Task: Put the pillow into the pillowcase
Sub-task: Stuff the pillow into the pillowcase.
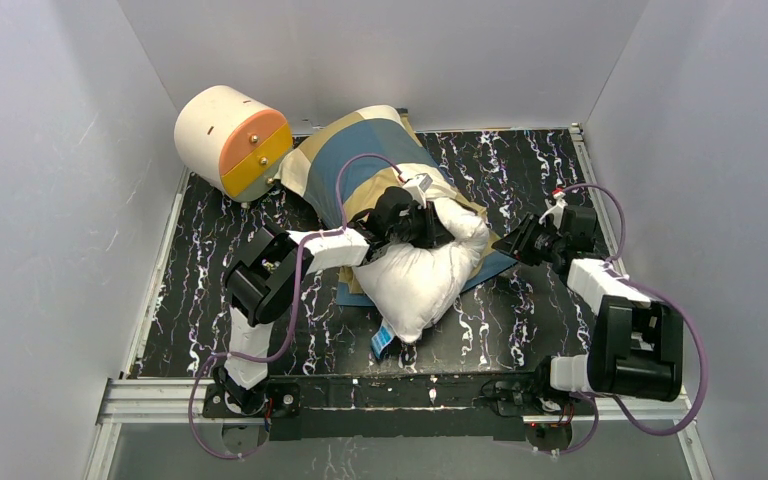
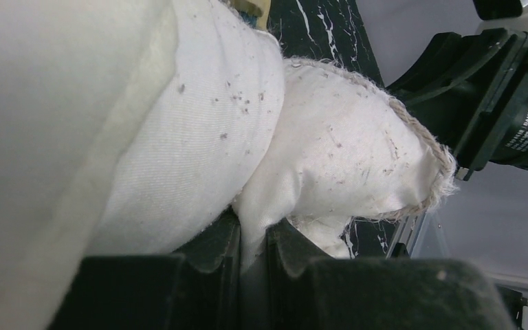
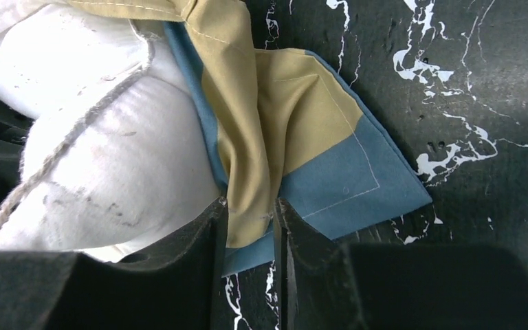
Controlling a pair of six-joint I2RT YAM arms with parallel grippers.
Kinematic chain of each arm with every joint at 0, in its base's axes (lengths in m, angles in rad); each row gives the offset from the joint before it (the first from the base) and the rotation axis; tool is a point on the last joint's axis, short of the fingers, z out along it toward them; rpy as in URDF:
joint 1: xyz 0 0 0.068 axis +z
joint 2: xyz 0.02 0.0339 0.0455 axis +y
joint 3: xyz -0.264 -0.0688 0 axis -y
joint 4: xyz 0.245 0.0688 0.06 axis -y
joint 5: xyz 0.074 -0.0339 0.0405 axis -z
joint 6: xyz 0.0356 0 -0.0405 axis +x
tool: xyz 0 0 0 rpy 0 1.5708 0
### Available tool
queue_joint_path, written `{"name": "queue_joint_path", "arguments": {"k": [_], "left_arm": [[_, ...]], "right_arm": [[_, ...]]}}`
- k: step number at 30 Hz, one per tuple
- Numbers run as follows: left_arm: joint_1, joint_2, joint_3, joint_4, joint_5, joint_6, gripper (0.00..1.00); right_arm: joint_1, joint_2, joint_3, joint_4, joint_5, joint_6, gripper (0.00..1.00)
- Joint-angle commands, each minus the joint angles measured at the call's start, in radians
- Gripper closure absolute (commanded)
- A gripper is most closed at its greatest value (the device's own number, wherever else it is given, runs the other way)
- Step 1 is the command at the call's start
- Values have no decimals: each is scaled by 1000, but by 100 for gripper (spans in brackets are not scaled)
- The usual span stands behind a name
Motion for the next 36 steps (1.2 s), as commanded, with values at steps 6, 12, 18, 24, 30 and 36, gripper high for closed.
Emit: {"name": "queue_joint_path", "arguments": {"k": [6, 12, 18, 24, 30, 36], "left_arm": [[65, 37, -89, -250, -76, 14, 100], [67, 37, -96, -249, -80, 13, 100], [73, 32, -108, -253, -84, 16, 100], [75, 39, -113, -248, -81, 11, 100], [78, 22, -136, -232, -83, -1, 100], [79, 25, -167, -208, -73, -19, 100]], "right_arm": [[2, 112, 18, 184, -108, -3, 59], [47, 172, 36, 191, -95, -11, 57], [91, 176, 48, 215, -90, -4, 54], [127, 158, 66, 193, -44, 0, 49], [171, 196, 129, 149, 29, -17, 40], [218, 338, 190, 208, 67, -13, 38]]}}
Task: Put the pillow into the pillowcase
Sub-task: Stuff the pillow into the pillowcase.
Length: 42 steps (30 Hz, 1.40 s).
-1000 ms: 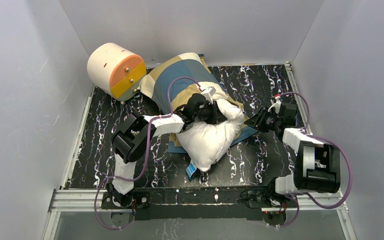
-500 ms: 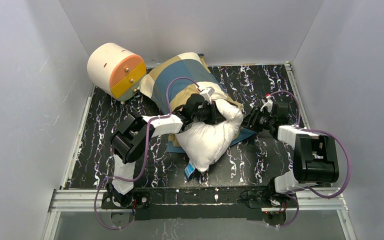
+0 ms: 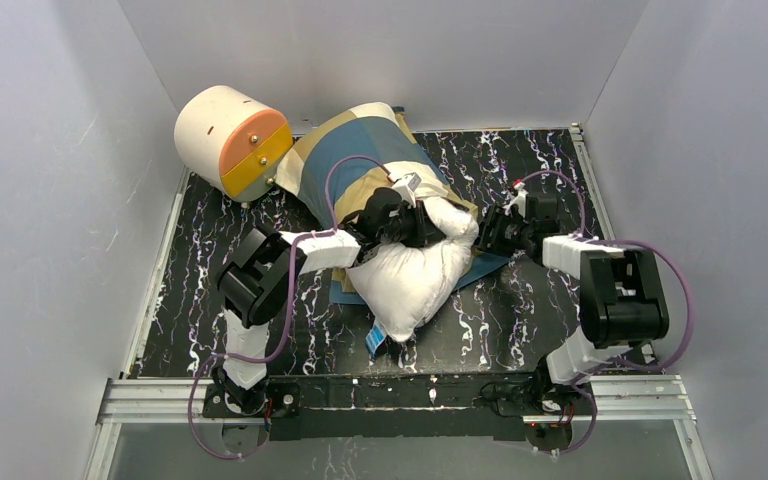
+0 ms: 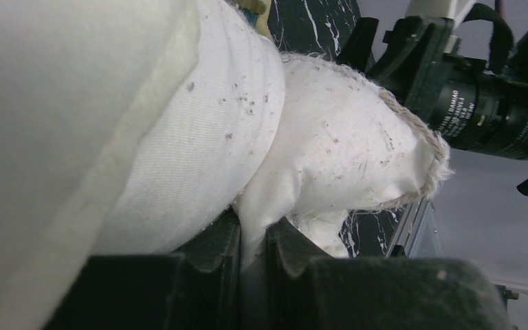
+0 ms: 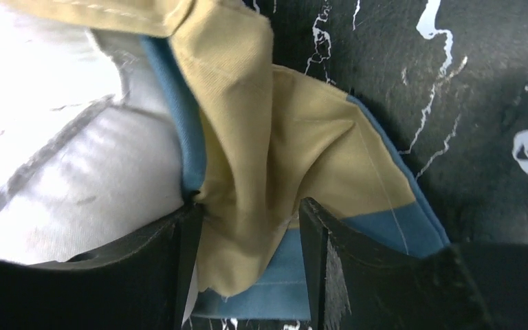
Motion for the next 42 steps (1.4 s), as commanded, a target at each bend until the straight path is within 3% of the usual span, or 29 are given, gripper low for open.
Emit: {"name": "queue_joint_path", "arguments": {"k": [1, 3, 6, 9, 11, 15, 21, 27, 31, 36, 39, 42], "left_arm": [[45, 63, -102, -243, -80, -2, 100], [45, 57, -110, -240, -81, -6, 100], [45, 52, -97, -267, -111, 9, 100], [44, 65, -39, -365, -207, 71, 100], [42, 89, -10, -407, -277, 93, 100], [29, 145, 29, -455, -378, 100, 100], [-2, 241, 97, -555, -495, 104, 100], [-45, 341, 205, -626, -569, 66, 100], [-100, 422, 304, -673, -654, 39, 100], [-121, 469, 363, -685, -645, -22, 100], [-129, 429, 353, -681, -598, -38, 100], [-128, 275, 278, -636, -475, -20, 82]], "right_arm": [[47, 97, 90, 97, 37, 2, 40], [53, 120, 98, 132, 29, 5, 50], [51, 108, 129, 97, 53, -17, 98], [45, -53, 182, -52, 136, -77, 99], [42, -191, 168, -52, 150, -76, 99], [32, -340, 131, 29, -32, -9, 99], [32, -394, 105, 227, -371, 132, 99], [84, -339, 195, 175, -555, 100, 99], [169, -300, 250, 126, -533, 51, 99], [253, -273, 332, 143, -510, 75, 99], [253, -298, 321, 154, -374, 112, 99], [220, -313, 287, 3, -201, 57, 99]]}}
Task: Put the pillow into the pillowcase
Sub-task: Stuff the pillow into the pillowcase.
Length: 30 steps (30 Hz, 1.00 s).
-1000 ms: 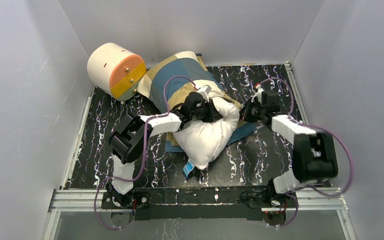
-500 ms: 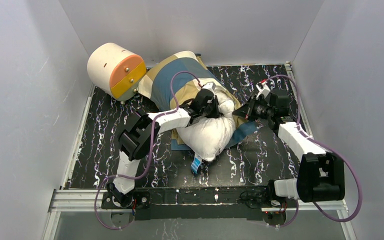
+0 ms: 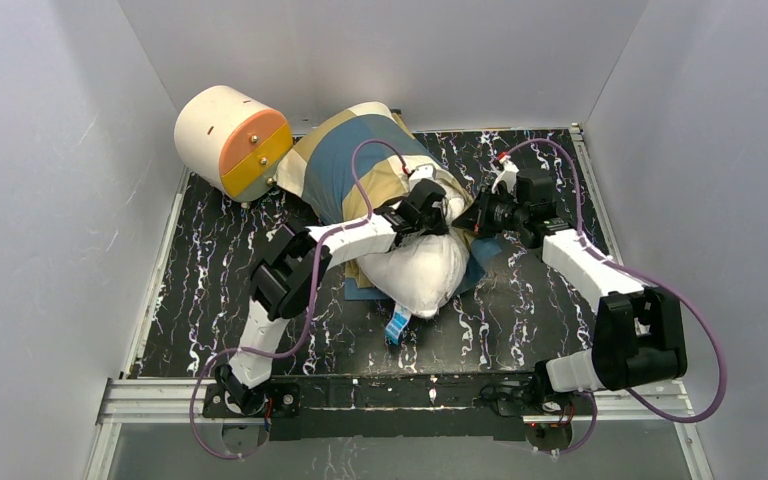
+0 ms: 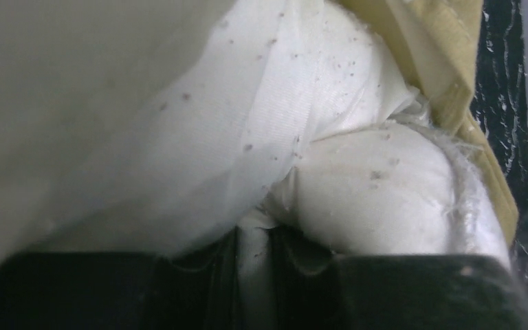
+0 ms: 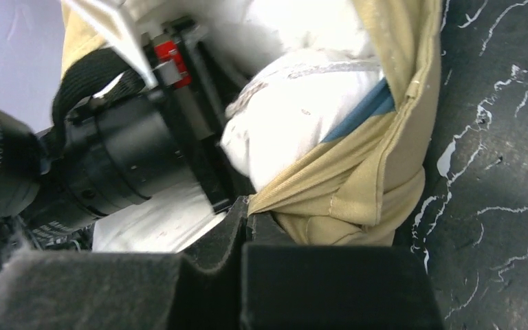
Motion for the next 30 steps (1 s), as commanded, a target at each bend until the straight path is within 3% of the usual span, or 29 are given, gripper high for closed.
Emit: {"name": "queue_joint_path", "arguments": {"k": [1, 4, 7, 12, 16, 24, 30], "left_arm": [[-9, -1, -185, -159, 97, 0, 75], [19, -188, -271, -139, 235, 11, 49], [36, -314, -313, -153, 384, 55, 34], [38, -447, -307, -232, 428, 161, 28], [40, -475, -180, -336, 408, 265, 25], [39, -375, 84, -395, 381, 398, 20], [11, -211, 149, -376, 417, 479, 20]], "right_arm": [[42, -147, 76, 144, -128, 60, 99], [24, -179, -46, 181, -31, 57, 99], [23, -163, -82, 135, 49, 22, 99], [14, -165, -96, 102, 119, -10, 99], [9, -174, -89, 85, 127, -21, 99], [3, -194, -76, 79, 111, -19, 99], [0, -208, -67, 71, 112, -21, 99]]}}
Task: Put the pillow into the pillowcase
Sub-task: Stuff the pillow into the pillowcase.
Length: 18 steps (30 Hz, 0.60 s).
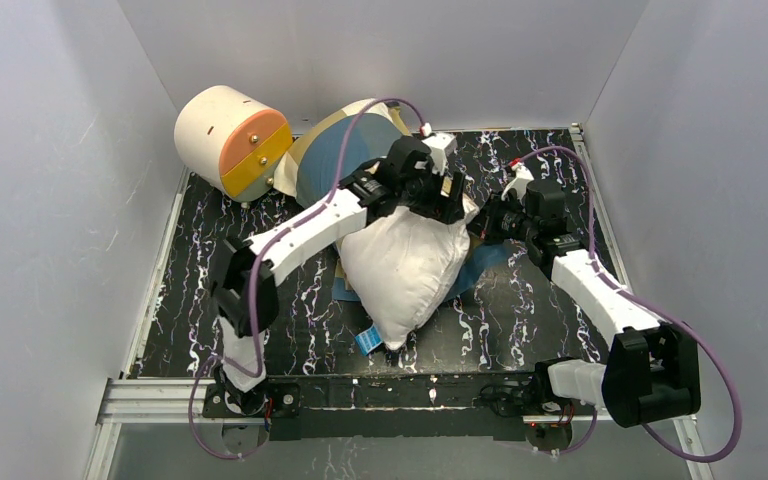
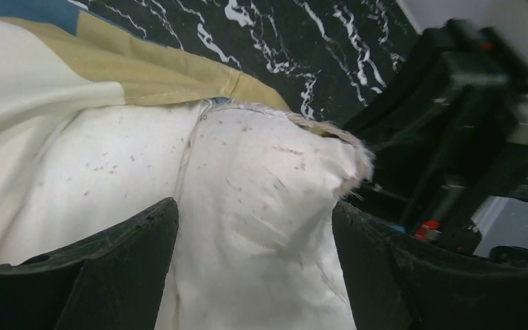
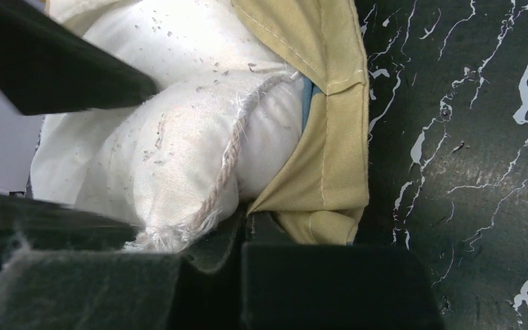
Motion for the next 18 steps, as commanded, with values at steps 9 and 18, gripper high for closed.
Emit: {"name": "queue_joint_path", "arguments": {"k": [9, 18], "left_arm": [[-41, 395, -165, 11, -261, -78, 91], [-39, 560, -105, 52, -310, -197, 97]], "right_arm": [[-27, -65, 165, 61, -154, -14, 99], [-25, -176, 87, 246, -487, 17, 99]]}}
